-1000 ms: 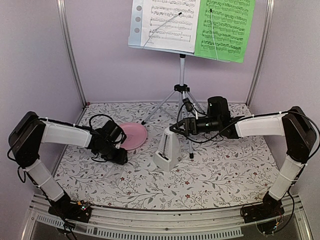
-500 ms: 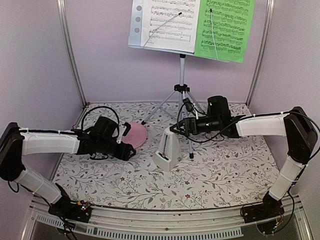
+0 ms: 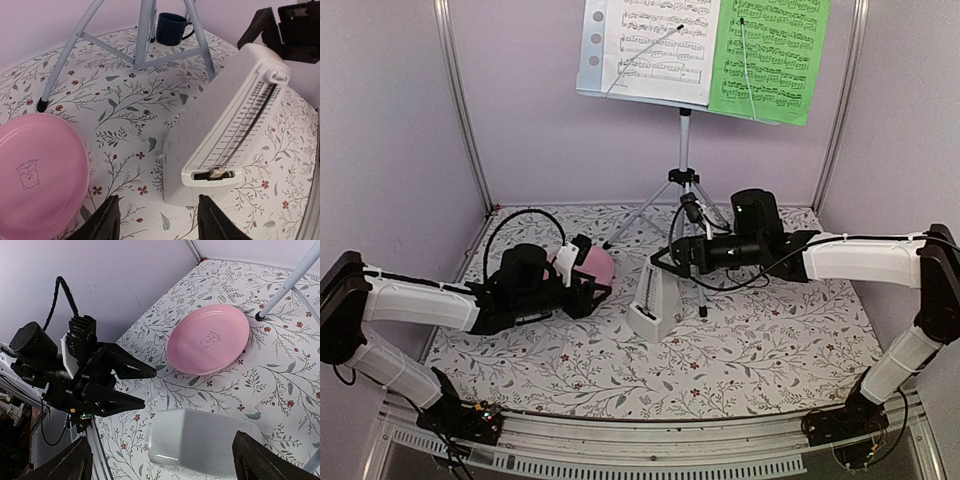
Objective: Set up the instrument practice props
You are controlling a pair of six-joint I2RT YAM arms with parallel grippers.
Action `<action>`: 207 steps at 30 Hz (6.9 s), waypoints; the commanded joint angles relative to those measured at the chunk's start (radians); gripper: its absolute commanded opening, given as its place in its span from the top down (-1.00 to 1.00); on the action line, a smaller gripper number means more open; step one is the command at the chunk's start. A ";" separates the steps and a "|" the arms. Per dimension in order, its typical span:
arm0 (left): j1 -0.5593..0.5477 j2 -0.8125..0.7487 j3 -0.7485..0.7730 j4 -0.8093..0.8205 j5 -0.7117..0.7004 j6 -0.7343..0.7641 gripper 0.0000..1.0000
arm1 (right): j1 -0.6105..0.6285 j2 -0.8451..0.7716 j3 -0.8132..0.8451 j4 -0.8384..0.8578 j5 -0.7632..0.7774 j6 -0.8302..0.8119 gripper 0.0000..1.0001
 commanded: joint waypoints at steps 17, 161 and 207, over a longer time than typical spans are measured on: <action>0.003 0.357 0.150 0.214 -0.023 0.109 0.40 | 0.051 -0.041 -0.298 0.077 0.227 0.142 -0.42; 0.268 -0.033 0.153 -0.054 -0.106 0.080 0.11 | -0.320 -0.349 -0.204 -0.023 0.178 -0.097 -0.98; 0.283 -0.135 -0.009 -0.165 -0.108 -0.203 -0.98 | -0.395 -0.427 -0.586 0.231 0.193 0.038 -0.98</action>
